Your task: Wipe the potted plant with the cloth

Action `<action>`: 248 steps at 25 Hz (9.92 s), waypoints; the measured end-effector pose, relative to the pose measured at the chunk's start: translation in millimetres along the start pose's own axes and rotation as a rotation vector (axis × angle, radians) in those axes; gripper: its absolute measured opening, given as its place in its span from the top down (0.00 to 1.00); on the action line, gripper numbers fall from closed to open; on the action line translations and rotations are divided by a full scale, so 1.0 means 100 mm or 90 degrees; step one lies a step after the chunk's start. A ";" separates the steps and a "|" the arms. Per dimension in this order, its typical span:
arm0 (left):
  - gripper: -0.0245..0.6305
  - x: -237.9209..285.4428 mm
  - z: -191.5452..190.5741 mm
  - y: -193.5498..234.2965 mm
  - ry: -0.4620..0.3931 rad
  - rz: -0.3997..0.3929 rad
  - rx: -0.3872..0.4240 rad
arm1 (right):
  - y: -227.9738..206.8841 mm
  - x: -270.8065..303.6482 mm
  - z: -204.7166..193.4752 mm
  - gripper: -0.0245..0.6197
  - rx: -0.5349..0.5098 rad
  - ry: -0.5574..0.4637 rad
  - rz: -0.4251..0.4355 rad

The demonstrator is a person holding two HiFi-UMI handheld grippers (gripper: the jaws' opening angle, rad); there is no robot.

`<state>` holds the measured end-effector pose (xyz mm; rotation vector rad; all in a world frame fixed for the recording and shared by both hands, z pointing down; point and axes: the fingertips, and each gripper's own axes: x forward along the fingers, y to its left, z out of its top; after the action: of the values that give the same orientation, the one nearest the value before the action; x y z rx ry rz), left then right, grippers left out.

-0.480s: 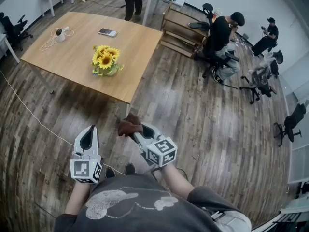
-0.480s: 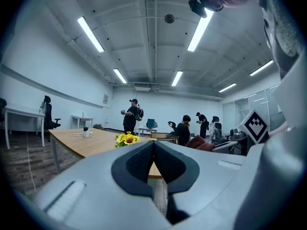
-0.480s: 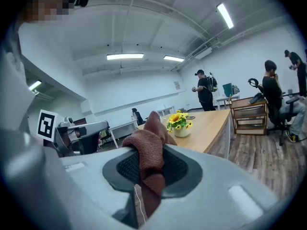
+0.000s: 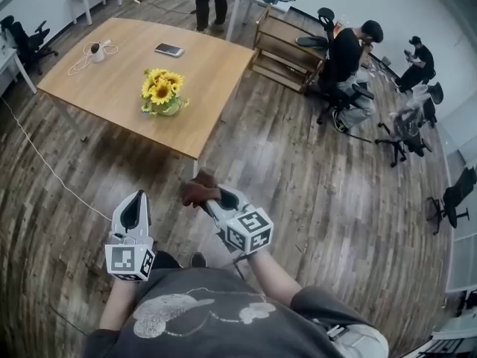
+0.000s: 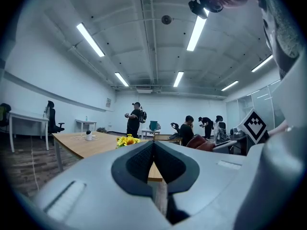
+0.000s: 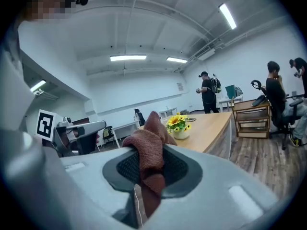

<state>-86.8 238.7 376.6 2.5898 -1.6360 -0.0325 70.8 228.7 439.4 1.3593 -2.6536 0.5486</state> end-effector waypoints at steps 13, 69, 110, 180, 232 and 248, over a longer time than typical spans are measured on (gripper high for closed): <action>0.93 0.36 -0.10 0.21 -0.023 0.012 0.026 | -0.24 0.13 -0.08 0.85 0.034 0.001 -0.003; 0.04 3.70 -1.67 1.51 0.235 0.078 0.105 | -2.42 4.22 0.55 0.85 -0.156 0.289 0.294; 0.07 3.81 -1.78 1.39 0.251 -0.280 0.145 | -1.74 3.33 -0.06 0.85 -0.109 0.311 0.269; 0.24 3.47 -1.79 1.69 0.252 0.073 -0.049 | -2.21 4.57 0.50 0.85 -0.227 0.297 0.245; 0.23 3.60 -1.86 1.48 0.283 -0.275 0.013 | -2.68 3.64 0.22 0.85 -0.053 0.265 0.083; 0.09 3.28 -1.91 1.78 0.297 -0.103 -0.041 | -2.19 3.73 -0.04 0.85 -0.154 0.336 0.207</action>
<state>-94.6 -122.5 589.0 2.4283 -1.2383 0.4625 25.1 -171.1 597.3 0.6114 -2.3980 0.5092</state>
